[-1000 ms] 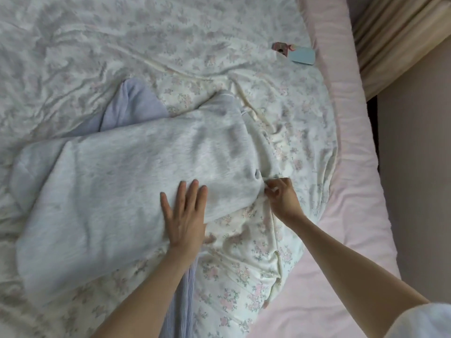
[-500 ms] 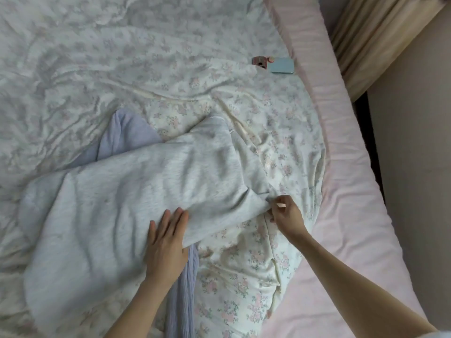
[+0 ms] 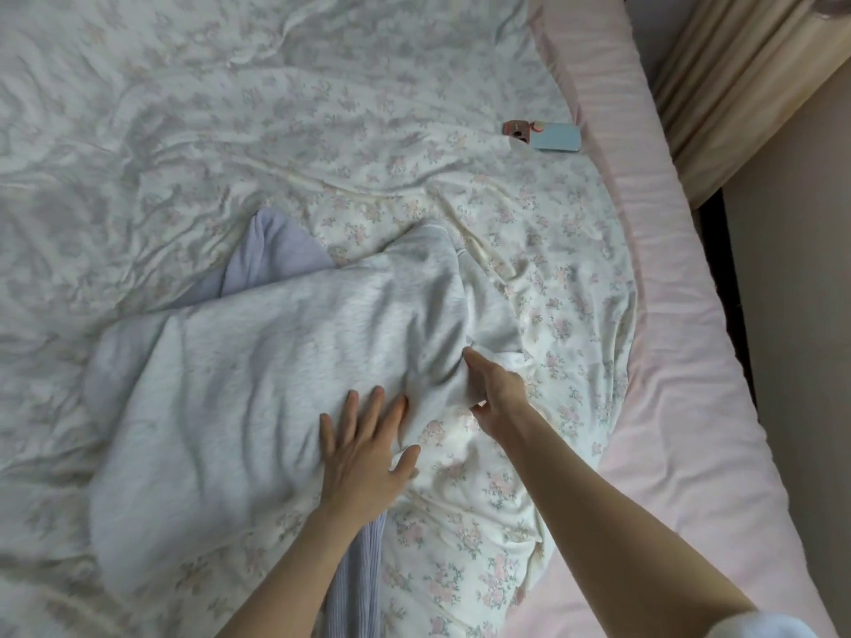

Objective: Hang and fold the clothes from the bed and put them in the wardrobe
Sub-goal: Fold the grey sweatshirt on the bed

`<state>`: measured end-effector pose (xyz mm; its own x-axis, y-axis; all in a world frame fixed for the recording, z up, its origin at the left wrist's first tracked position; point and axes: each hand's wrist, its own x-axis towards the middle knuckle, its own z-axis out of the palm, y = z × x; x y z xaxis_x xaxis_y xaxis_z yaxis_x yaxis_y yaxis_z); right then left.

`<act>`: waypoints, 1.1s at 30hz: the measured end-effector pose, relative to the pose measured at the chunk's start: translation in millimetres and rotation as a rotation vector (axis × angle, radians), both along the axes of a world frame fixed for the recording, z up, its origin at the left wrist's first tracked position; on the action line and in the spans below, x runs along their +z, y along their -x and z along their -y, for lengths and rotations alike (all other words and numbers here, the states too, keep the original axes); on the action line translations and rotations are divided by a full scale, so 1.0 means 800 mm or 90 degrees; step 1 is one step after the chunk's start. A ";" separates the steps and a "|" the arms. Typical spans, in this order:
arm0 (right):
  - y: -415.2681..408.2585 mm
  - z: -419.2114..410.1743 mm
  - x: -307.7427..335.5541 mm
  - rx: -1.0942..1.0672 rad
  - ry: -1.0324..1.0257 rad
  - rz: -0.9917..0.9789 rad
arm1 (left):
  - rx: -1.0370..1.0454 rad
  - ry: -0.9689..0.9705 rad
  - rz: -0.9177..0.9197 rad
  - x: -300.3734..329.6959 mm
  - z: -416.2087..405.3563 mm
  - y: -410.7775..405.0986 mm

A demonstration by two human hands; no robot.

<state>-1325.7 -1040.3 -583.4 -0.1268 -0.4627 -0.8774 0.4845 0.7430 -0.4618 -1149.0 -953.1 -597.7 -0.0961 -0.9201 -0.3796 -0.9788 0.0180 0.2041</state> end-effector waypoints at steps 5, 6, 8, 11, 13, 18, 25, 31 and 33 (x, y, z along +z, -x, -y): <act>-0.011 0.006 0.036 0.047 0.196 -0.161 | 0.112 0.004 -0.185 0.013 -0.009 -0.011; -0.018 0.006 0.047 0.066 0.247 -0.179 | 0.167 0.018 -0.260 0.016 -0.010 -0.013; -0.044 0.003 0.068 0.126 0.335 -0.204 | 0.306 0.029 -0.375 0.025 -0.021 -0.026; -0.091 -0.013 0.100 0.249 0.464 -0.262 | 0.537 0.000 -0.559 0.049 -0.045 -0.060; -0.122 -0.029 0.117 0.316 0.539 -0.294 | 0.685 -0.039 -0.687 0.066 -0.061 -0.092; -0.220 -0.078 0.148 0.477 0.680 -0.328 | 0.935 -0.099 -0.973 0.084 -0.100 -0.207; -0.378 -0.134 0.114 0.986 0.839 -0.504 | 0.987 -0.036 -1.034 0.112 -0.133 -0.348; -0.410 -0.173 0.058 1.236 0.820 -0.619 | 0.894 -0.043 -0.845 0.098 -0.123 -0.396; -0.392 -0.173 0.053 1.073 0.906 -0.665 | 0.848 -0.065 -0.788 0.086 -0.112 -0.396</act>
<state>-1012.5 -901.7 -541.2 0.8119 -0.5836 -0.0103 -0.5369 -0.7397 -0.4057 -832.5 -863.2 -528.6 0.3632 -0.5894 -0.7216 0.3717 -0.6185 0.6923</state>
